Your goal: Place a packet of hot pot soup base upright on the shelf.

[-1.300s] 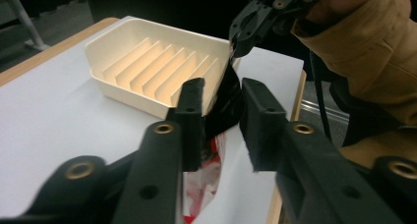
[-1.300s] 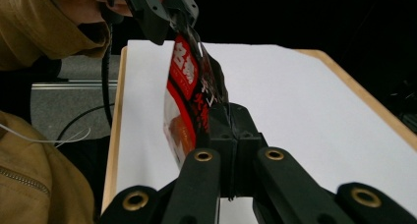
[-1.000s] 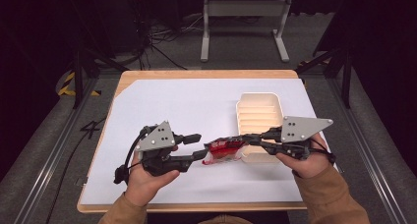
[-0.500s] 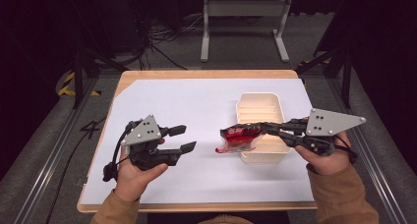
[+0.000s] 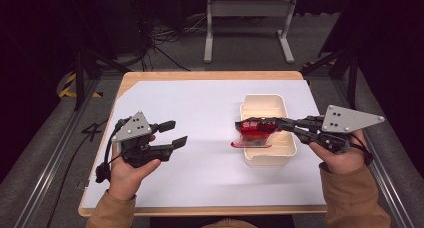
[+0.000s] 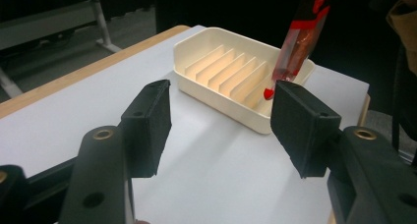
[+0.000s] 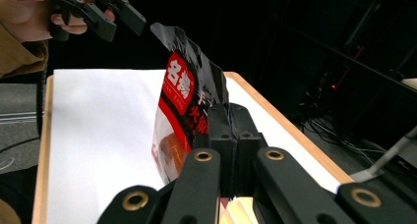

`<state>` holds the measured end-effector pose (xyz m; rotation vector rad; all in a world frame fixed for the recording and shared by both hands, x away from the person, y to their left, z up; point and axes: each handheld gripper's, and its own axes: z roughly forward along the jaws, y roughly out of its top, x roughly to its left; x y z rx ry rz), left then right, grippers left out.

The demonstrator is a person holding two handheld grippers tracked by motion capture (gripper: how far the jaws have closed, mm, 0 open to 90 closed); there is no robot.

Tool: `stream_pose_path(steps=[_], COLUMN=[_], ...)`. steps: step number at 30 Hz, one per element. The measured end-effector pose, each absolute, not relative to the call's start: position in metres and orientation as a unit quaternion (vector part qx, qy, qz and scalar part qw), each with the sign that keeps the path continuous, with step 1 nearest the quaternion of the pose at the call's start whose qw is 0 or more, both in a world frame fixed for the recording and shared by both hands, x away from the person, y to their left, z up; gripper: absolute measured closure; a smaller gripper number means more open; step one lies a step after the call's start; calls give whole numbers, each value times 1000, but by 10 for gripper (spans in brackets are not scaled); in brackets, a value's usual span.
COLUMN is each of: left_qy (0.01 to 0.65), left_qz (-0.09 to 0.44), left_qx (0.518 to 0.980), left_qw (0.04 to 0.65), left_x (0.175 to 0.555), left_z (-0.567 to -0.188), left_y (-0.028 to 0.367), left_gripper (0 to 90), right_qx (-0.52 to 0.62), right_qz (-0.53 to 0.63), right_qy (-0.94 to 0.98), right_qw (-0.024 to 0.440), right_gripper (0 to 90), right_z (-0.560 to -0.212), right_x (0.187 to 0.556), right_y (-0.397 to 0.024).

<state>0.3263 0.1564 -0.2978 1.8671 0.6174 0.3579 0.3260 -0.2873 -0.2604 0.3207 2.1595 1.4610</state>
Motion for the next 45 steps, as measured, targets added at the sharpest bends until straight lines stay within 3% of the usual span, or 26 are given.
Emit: stream_pose_path(steps=[21,45], left_qy=[294,300], left_qz=[161,159], left_qx=[778,778], left_qw=[531,529], left_x=[336,339], left_z=[-304,-307], left_y=[171,173], left_gripper=[412,412], right_qx=[150,146], right_qz=[520,479], right_qy=[793,833], right_qw=[281,235], right_gripper=[899,899], right_z=[-262,-273], right_x=[334,343], right_y=[-307,-303])
